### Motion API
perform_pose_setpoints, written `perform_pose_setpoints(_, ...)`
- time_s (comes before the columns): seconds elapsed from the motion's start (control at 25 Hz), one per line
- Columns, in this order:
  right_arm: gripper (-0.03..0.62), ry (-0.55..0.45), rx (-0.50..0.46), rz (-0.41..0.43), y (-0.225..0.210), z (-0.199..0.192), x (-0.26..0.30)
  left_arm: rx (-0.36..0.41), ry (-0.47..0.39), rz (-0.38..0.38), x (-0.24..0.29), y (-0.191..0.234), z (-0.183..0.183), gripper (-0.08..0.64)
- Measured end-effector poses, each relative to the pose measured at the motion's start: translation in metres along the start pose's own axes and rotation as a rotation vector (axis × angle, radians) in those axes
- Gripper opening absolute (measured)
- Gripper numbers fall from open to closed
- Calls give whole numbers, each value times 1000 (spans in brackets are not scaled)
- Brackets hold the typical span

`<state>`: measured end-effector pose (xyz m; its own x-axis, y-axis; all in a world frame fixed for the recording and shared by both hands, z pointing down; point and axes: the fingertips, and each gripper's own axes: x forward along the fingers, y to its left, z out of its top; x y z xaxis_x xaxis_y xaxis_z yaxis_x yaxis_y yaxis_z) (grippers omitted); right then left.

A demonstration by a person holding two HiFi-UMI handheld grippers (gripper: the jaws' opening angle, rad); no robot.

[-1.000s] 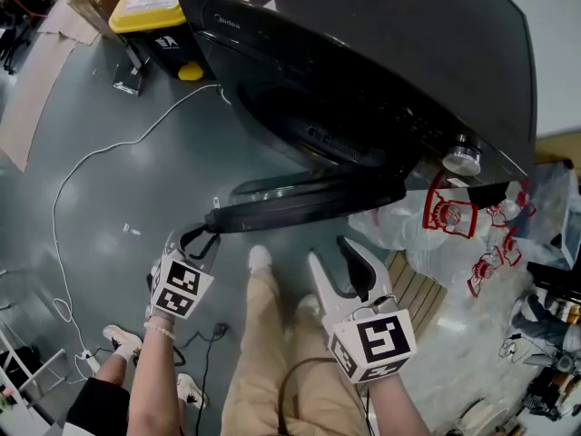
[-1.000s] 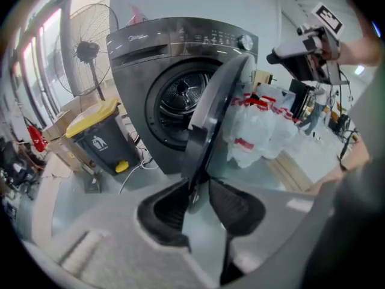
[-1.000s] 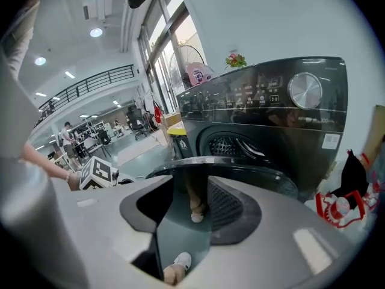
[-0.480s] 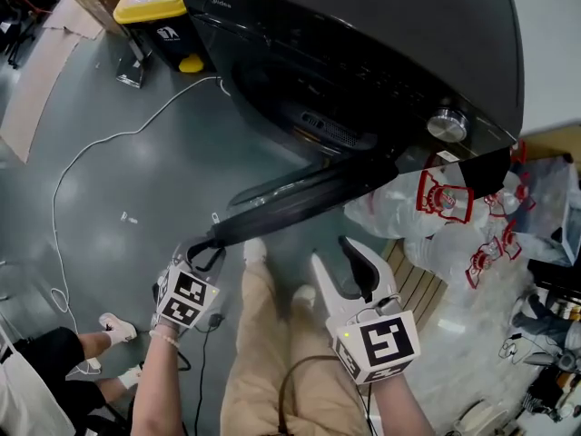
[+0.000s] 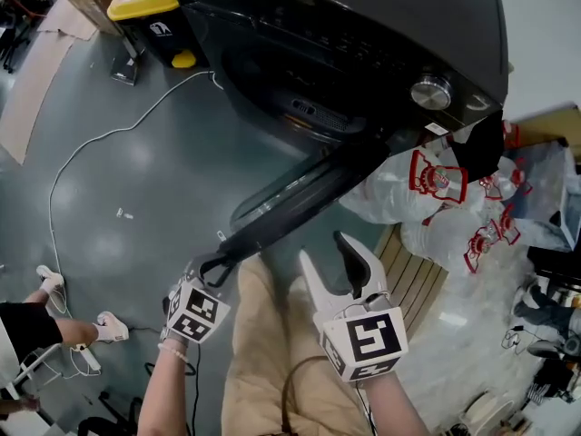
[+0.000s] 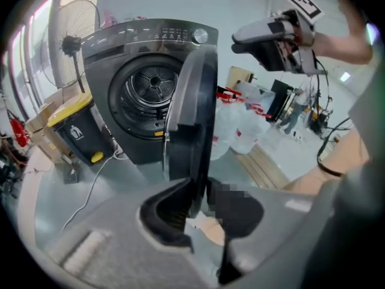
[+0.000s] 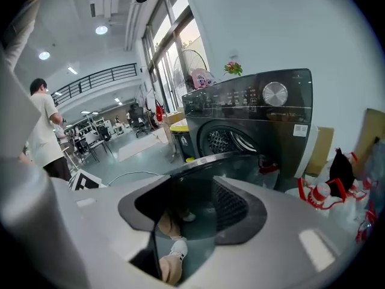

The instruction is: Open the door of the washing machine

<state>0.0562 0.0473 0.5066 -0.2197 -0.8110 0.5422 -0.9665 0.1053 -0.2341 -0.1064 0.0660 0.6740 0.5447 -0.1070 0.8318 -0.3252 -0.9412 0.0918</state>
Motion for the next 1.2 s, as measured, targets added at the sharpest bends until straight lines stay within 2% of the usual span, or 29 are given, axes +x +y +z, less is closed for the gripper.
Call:
perform_pose_setpoints(0.24, 236, -22, 100, -84, -6, -3, -1, 44, 5, -85, 1, -40, -1, 74)
perform_pose_setpoints(0.48, 249, -16, 193, -177, -16, -5, 7, 39, -34, -97, -19, -55, 7, 80)
perform_pose_setpoints(0.92, 247, 5, 203, -170, -20, -11, -2, -31, -128, 15, -79, -33, 39, 59)
perform_pose_setpoints(1.2, 245, 44, 192, -187, -33, -28, -34, -57, -181, 25, -82, -37, 66, 30)
